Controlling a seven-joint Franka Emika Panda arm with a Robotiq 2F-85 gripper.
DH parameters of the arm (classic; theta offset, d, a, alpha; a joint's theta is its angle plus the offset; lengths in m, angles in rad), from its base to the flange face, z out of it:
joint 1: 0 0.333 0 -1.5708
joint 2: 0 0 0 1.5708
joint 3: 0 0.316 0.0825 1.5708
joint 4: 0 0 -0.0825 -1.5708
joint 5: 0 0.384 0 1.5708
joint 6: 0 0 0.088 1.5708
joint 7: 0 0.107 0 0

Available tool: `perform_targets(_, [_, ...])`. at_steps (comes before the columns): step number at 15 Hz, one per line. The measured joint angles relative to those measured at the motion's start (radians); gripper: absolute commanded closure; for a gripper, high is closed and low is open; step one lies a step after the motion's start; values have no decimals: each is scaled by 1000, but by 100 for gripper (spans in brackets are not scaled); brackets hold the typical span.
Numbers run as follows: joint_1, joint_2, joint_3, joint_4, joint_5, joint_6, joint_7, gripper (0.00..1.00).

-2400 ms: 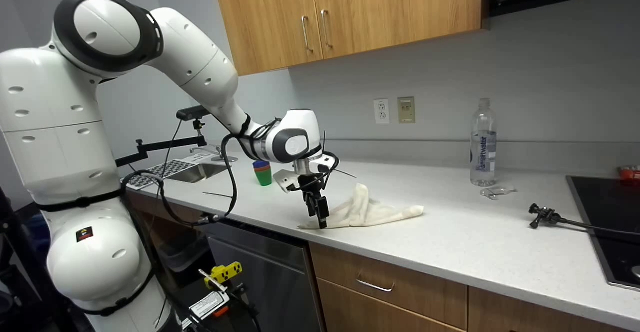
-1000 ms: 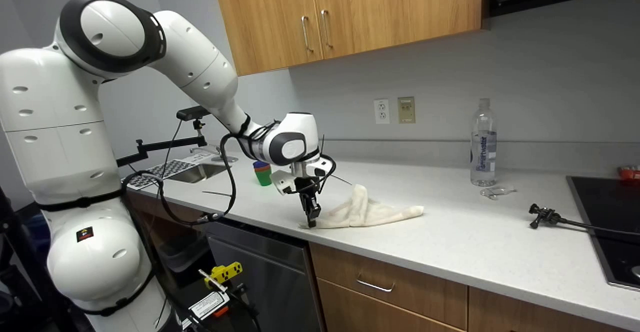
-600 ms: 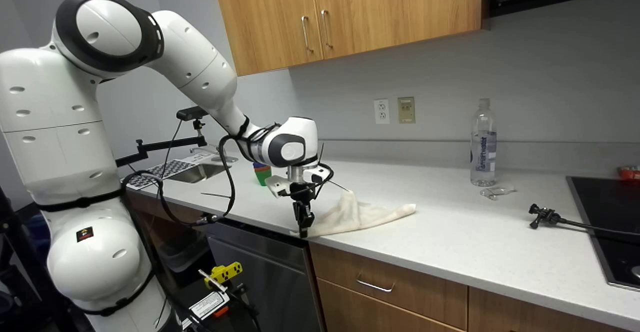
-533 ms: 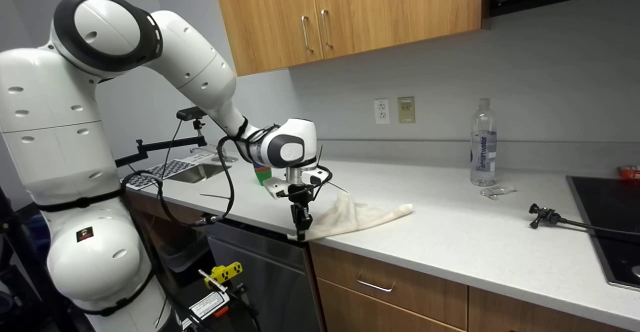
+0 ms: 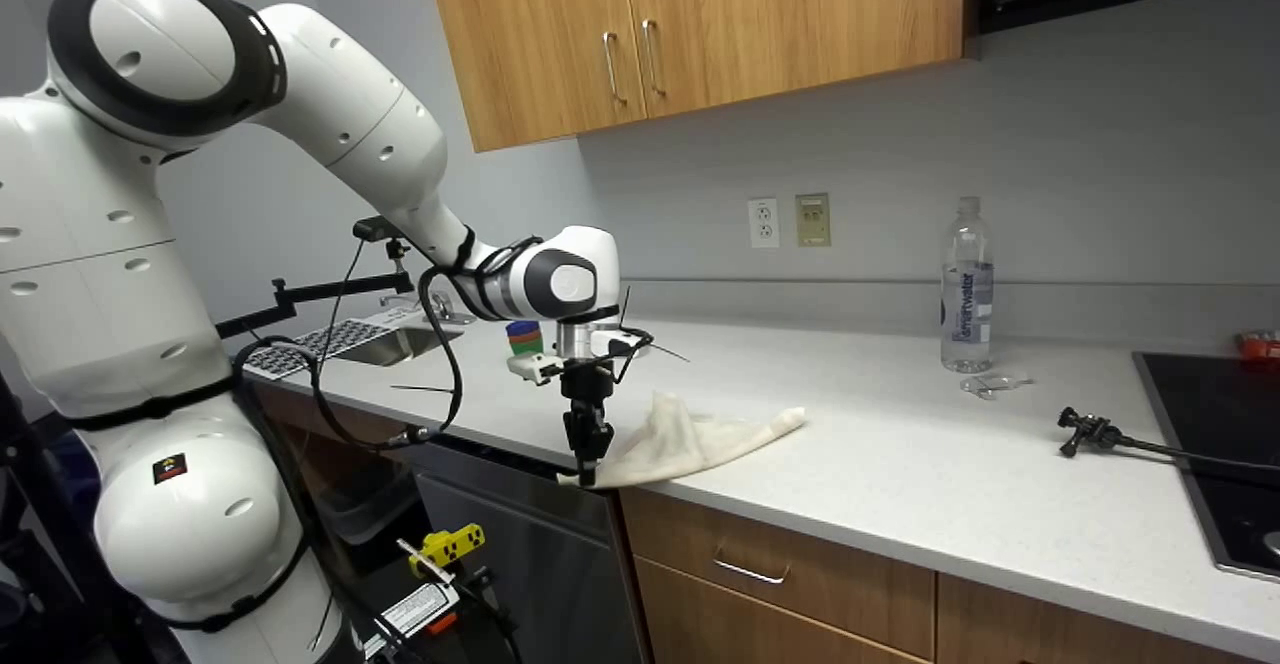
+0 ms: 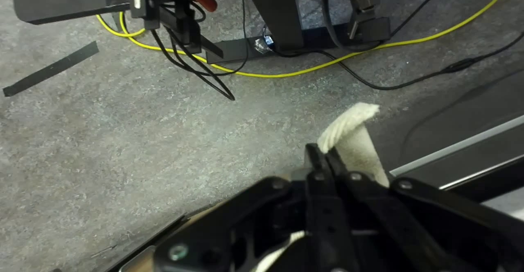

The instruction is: Fold the cloth

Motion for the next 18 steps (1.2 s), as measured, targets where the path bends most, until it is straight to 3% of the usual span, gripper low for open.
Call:
perform_targets(4, [0, -87, 1, 12, -82, -48, -5, 99])
perform_targets(10, [-17, -148, 2, 65, -255, 138, 62, 99])
perform_targets(14, [-52, -109, 7, 100, -399, 338, 237, 99])
perform_targets(18, [-104, -4, -4, 177, -623, 464, 509, 99])
